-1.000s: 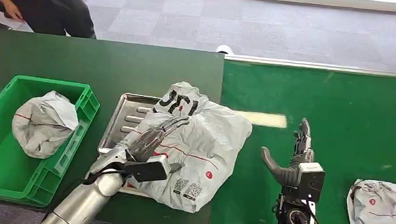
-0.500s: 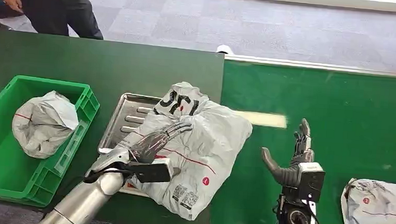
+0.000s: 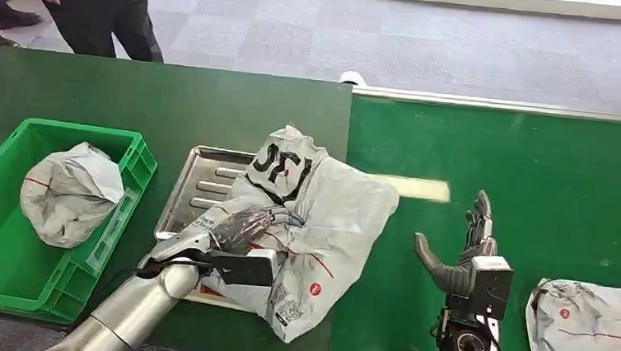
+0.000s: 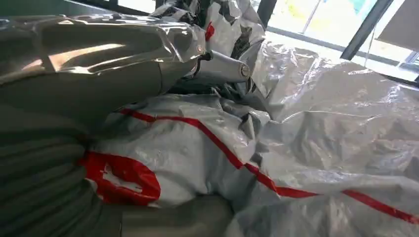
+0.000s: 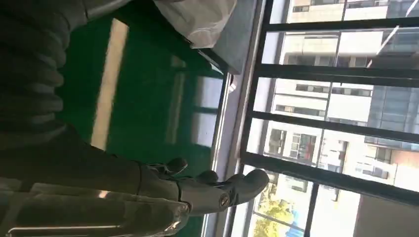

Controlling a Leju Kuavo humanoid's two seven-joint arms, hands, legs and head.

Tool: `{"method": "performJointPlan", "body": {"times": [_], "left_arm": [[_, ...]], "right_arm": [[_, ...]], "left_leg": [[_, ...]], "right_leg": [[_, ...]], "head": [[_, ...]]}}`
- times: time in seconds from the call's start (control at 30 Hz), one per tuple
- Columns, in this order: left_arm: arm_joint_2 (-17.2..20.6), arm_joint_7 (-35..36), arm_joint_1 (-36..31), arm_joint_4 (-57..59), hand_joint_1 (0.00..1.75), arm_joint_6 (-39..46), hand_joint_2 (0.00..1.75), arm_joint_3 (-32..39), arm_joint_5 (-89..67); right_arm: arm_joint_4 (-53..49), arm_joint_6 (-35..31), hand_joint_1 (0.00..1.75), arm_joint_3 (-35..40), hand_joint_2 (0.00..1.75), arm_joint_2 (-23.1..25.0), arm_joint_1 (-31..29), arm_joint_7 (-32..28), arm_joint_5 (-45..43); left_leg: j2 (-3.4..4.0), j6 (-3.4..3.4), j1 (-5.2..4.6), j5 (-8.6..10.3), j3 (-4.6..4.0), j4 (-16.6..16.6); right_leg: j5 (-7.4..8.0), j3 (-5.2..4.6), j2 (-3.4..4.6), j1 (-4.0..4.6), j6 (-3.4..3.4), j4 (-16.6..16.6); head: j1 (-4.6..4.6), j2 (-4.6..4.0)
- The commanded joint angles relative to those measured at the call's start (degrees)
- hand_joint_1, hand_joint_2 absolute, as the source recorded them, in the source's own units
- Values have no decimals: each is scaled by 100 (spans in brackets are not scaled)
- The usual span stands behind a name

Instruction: Moved the parcel from conveyor to table for the left to box.

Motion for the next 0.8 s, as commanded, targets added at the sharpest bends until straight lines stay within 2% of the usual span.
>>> {"method": "performJointPlan", "body": {"times": [0.03,0.33,0.63,0.77,0.8], "left_arm": [[23,-123,-77,393,175,70,175,-246,-65],[-63,-491,118,-179,175,441,175,20,140],[-328,-1349,626,-1394,175,2231,175,775,1244],[-136,-1436,730,-2000,175,3350,175,527,1831],[-136,-1436,730,-2000,175,3350,175,527,1831]], "right_arm": [[-3,85,0,-216,175,96,-42,50,12],[-36,114,0,-259,175,147,-69,71,29],[-20,111,0,-193,175,195,-60,69,20],[130,42,0,-122,175,159,-120,9,-74],[130,42,0,-122,175,159,-120,9,-74]], "left_leg": [[0,9,-4,2,8,-7],[4,11,-4,1,8,-7],[8,11,-3,-3,3,-4],[7,5,0,-2,-4,-1],[9,10,-1,-1,-1,-3]], "right_leg": [[2,8,-4,-1,-8,-5],[1,5,1,-1,-9,-4],[-1,-2,1,0,-10,-2],[1,-7,3,2,-6,-1],[2,-6,3,2,-10,-3]], "head": [[2,0],[4,0],[0,0],[2,0],[2,0]]}}
